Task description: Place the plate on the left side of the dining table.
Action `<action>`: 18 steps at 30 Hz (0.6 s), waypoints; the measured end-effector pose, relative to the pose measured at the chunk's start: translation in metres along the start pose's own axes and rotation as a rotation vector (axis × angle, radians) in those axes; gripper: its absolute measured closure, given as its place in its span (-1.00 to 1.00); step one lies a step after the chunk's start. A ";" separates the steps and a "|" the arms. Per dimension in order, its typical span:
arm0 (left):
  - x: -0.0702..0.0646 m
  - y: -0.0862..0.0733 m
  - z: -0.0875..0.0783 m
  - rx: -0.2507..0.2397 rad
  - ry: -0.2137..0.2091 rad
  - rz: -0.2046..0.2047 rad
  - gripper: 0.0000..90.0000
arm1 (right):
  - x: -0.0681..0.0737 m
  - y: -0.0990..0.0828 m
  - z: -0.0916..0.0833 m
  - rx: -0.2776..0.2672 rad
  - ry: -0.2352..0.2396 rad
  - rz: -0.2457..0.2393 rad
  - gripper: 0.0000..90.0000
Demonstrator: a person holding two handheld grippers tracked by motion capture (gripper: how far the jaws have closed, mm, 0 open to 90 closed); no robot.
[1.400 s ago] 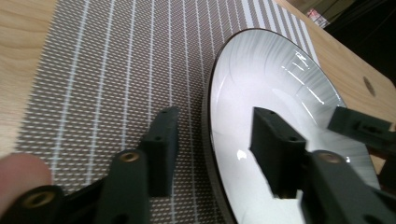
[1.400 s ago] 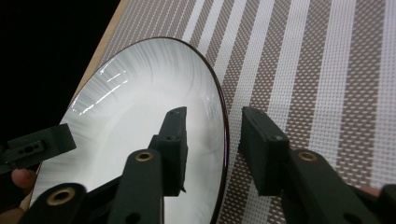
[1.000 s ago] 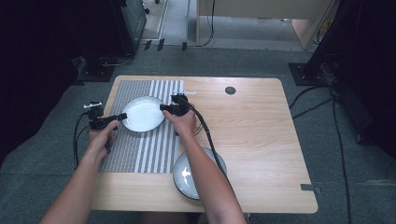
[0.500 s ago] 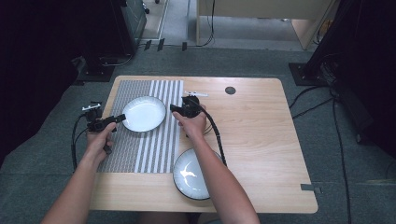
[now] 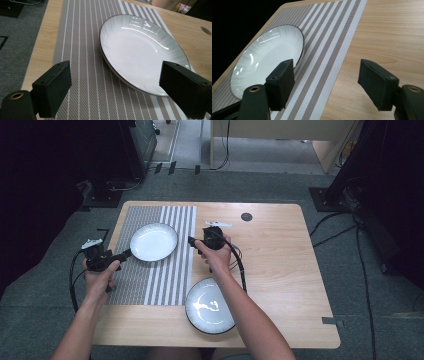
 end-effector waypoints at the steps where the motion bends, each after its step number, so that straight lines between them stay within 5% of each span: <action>1: -0.001 -0.004 -0.002 0.000 -0.006 0.003 -0.77 | 0.000 -0.001 -0.003 -0.002 0.007 0.002 -0.38; 6: -0.004 -0.023 -0.010 -0.007 0.009 -0.003 -0.77 | -0.001 -0.006 -0.019 -0.011 0.017 -0.003 -0.40; 18: -0.014 -0.056 -0.034 -0.009 0.058 0.060 -0.76 | -0.005 -0.021 -0.066 -0.040 0.006 -0.075 -0.46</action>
Point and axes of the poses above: each handheld gripper's, and its own axes: z roughly forward along the jaws, y roughly out of its top, x roughly to its left, the point moved 3 cm from there along z, roughly forward along the jaws, and after that the axes turned 14 degrees about x, right-handed, at the moved point
